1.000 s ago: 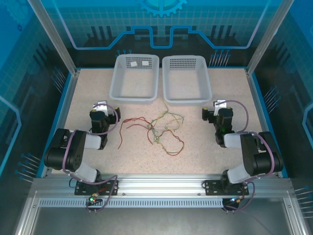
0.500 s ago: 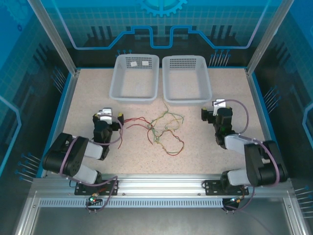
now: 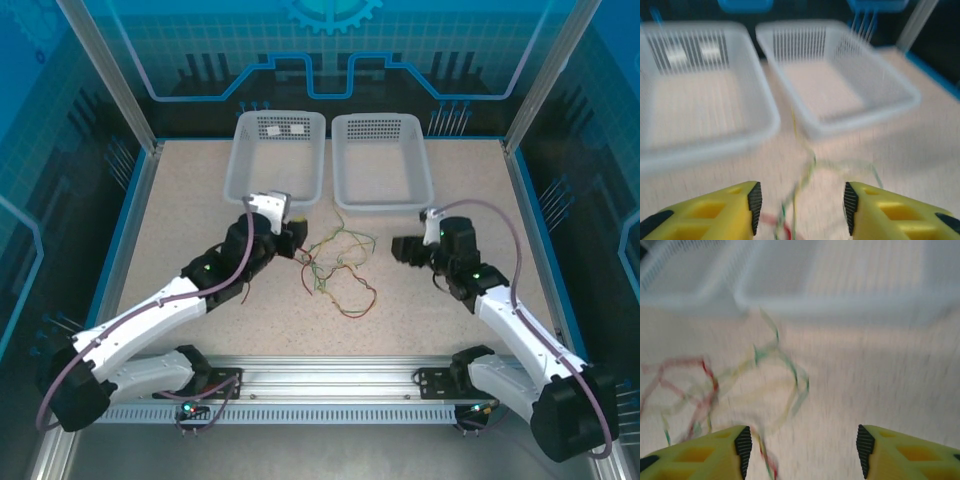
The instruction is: Untangle the cables
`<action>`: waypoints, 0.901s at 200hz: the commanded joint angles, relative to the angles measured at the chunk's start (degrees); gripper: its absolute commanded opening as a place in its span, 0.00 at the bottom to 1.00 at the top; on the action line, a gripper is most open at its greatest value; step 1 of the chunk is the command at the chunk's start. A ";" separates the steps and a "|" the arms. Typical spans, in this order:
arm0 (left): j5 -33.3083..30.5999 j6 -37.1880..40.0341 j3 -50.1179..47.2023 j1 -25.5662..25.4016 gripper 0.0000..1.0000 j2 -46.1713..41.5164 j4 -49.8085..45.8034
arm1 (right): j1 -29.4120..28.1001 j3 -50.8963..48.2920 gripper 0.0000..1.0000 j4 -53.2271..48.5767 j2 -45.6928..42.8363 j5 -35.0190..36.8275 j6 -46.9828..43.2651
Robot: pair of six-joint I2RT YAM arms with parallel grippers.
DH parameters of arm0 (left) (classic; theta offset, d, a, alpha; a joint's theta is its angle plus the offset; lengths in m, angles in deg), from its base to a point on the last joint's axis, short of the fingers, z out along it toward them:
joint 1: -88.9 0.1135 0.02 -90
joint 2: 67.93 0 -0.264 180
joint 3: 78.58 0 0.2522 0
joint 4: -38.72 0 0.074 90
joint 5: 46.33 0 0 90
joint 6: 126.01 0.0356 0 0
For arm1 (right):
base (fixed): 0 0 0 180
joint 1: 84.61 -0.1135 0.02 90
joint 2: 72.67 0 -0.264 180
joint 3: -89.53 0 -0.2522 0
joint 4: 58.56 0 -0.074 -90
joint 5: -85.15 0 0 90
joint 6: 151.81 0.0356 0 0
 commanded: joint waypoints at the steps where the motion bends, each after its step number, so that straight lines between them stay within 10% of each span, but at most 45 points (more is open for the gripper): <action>1: 6.93 -9.97 -1.86 -0.02 0.47 0.94 -13.96 | -2.29 -3.06 0.58 -5.58 -1.32 -2.58 3.86; 180: 18.35 -15.16 4.09 -1.18 0.62 16.59 -8.94 | -13.50 -3.05 0.56 9.26 12.79 18.22 3.59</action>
